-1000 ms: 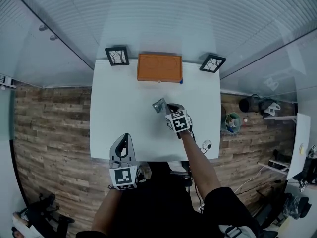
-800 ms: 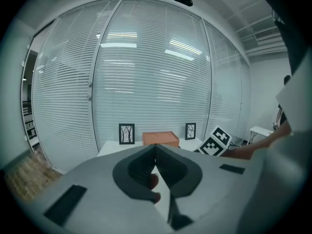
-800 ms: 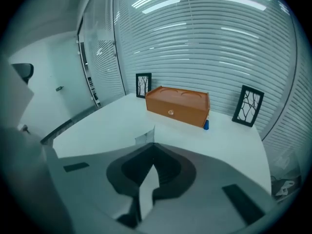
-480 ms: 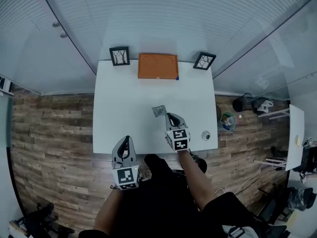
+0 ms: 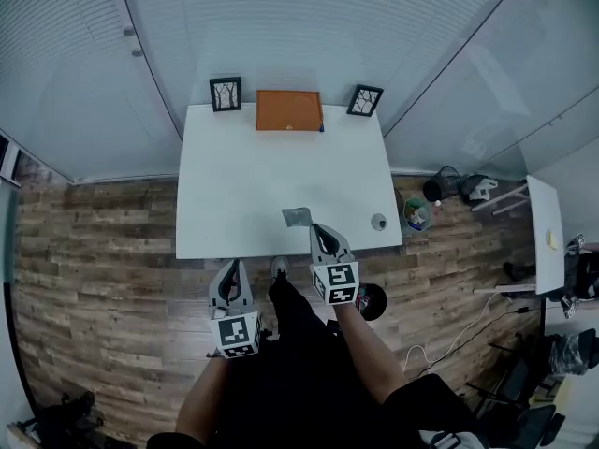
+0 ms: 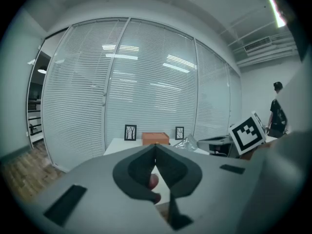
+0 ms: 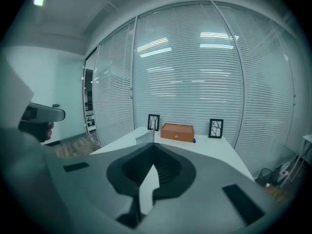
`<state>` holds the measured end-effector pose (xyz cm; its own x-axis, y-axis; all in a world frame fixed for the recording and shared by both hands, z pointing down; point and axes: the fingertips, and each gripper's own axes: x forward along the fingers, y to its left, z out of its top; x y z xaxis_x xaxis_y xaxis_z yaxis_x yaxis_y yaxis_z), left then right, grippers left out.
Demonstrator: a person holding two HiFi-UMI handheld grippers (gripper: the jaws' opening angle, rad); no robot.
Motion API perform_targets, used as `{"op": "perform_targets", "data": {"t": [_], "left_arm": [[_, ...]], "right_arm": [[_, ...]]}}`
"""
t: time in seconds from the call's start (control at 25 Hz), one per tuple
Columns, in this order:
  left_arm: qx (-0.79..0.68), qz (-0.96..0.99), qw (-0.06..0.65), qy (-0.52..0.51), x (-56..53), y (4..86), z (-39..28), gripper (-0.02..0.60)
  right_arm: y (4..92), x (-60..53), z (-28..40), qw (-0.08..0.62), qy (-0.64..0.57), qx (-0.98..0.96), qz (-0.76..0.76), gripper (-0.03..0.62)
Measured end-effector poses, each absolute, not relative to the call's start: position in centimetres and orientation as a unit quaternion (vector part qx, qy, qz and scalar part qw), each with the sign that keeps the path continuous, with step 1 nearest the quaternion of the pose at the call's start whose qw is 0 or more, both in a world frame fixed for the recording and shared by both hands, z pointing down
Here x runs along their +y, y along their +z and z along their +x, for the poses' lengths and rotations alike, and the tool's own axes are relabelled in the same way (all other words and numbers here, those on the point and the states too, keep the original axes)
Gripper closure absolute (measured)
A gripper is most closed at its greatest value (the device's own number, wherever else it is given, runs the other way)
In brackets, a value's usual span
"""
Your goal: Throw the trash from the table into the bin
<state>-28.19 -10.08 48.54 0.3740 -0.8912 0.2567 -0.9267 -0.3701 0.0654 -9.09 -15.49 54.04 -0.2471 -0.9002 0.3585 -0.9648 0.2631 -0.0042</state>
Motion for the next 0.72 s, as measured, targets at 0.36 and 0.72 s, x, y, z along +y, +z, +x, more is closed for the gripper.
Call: {"op": "perform_targets", "data": {"t": [0.36, 0.72], "left_arm": [[-0.519, 0.847, 0.088, 0.073, -3.6, 46.9, -27.8, 0.583], [-0.453, 0.884, 0.087, 0.082, -0.8, 46.8, -20.6, 0.584]], "right_arm": [[50.5, -6.0, -10.2, 0.124, 0.093, -0.773, 0.615, 0.589], [48.4, 0.6, -3.7, 0.105, 0.091, -0.732, 0.667, 0.589]]}}
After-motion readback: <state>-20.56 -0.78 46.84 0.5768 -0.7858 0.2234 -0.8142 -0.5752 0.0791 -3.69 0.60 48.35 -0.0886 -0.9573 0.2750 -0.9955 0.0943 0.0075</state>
